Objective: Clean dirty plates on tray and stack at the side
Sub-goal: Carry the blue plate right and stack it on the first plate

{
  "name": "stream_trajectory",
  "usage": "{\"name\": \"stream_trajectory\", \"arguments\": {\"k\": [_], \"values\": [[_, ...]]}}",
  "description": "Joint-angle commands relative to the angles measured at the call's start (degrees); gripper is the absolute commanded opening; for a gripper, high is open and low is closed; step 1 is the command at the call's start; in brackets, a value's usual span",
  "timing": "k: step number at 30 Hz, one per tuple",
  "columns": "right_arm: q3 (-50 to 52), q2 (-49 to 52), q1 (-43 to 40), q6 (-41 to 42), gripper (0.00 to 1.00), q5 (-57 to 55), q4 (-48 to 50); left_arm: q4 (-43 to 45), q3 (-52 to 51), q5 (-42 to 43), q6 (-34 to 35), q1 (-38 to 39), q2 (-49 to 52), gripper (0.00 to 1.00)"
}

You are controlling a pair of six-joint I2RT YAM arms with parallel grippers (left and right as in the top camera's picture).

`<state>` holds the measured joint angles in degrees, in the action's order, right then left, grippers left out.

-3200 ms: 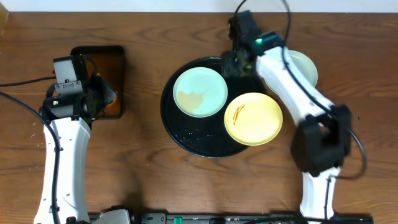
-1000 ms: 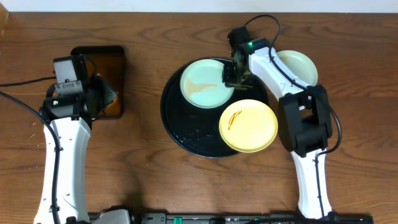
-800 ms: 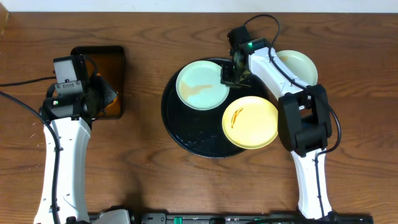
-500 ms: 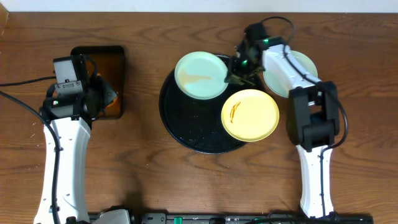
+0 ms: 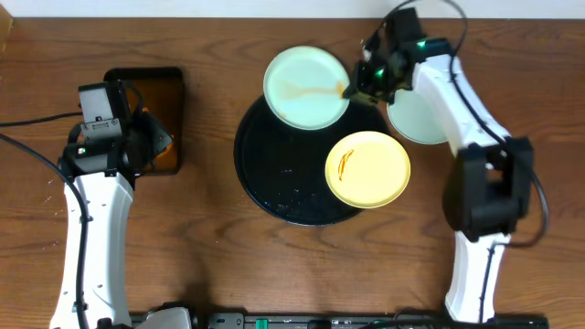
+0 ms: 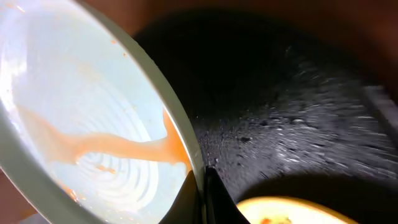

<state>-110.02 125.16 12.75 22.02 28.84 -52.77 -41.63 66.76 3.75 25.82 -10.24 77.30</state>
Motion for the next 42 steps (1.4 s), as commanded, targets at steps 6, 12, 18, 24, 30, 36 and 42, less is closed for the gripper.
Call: {"name": "stream_trajectory", "arguments": {"k": [6,12,18,24,30,36,42], "values": [[-0.15,-10.16,7.45,-5.79,0.01,-30.51,-0.76,0.02,0.96,-0.07,-0.48,-0.20,0.20,0.08],[-0.15,-11.67,10.78,-2.89,0.01,-31.85,-0.48,0.02,0.96,-0.07,-0.48,-0.20,0.20,0.08],[-0.13,-11.65,6.78,1.29,0.01,-15.28,0.94,-0.11,0.96,-0.07,-0.48,-0.20,0.20,0.08],[-0.13,-11.65,-1.51,2.40,0.01,-14.58,-3.74,-0.17,0.96,-0.07,-0.48,-0.20,0.20,0.08],[0.17,-11.65,-10.62,2.82,0.01,-23.61,-8.72,-0.17,0.96,-0.07,-0.50,-0.20,0.20,0.08],[0.96,-11.61,-21.42,2.78,0.01,-25.53,-10.73,-0.13,0.96,-0.07,-0.48,-0.20,0.20,0.08],[8.28,-11.58,-23.93,2.64,0.01,-25.59,-5.66,-0.11,0.96,-0.07,-0.48,-0.20,0.20,0.08]]}}
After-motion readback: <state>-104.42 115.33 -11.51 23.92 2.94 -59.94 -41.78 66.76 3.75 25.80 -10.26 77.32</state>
